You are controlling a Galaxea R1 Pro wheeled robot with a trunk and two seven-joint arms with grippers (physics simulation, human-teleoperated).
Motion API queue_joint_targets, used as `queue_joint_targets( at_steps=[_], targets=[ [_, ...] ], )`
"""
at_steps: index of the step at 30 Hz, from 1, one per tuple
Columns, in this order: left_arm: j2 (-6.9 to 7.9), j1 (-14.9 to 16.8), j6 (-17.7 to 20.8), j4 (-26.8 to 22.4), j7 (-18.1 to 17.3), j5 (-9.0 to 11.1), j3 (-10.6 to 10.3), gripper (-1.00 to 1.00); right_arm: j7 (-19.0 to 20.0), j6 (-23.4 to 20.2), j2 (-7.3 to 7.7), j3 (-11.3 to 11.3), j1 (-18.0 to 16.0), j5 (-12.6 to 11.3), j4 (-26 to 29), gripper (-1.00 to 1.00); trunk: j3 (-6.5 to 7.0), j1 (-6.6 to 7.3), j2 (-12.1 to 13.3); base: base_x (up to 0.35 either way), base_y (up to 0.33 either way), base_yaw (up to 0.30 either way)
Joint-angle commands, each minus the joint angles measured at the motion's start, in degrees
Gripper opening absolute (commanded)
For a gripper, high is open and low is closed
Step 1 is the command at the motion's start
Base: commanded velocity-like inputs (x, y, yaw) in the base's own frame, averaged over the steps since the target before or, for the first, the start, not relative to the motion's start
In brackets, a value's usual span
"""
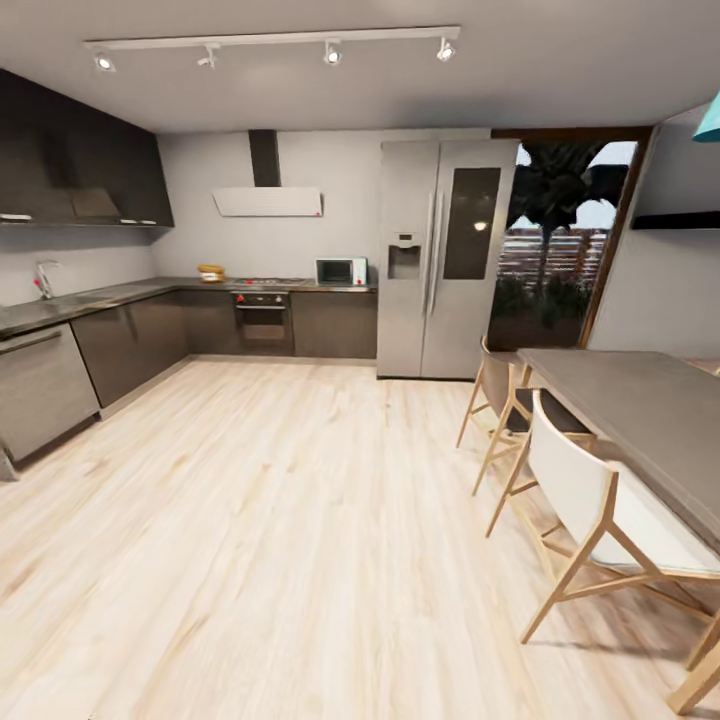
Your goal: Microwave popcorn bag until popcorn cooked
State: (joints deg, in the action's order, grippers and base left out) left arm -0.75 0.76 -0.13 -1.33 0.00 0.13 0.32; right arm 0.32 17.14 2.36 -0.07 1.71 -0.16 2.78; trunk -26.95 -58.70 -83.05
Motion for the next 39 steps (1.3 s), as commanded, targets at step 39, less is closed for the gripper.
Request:
queue_joint_targets(
  at_steps=[39],
  targets=[
    [0.49,0.03,-0.68,0.01,0.00,0.04,0.21,1.00,-0.23,0.17,0.01,0.10,0.04,0.07,0.11,1.00,-0.33,-0.03,-0.03,0.303,0.132,0.069]
  ],
)
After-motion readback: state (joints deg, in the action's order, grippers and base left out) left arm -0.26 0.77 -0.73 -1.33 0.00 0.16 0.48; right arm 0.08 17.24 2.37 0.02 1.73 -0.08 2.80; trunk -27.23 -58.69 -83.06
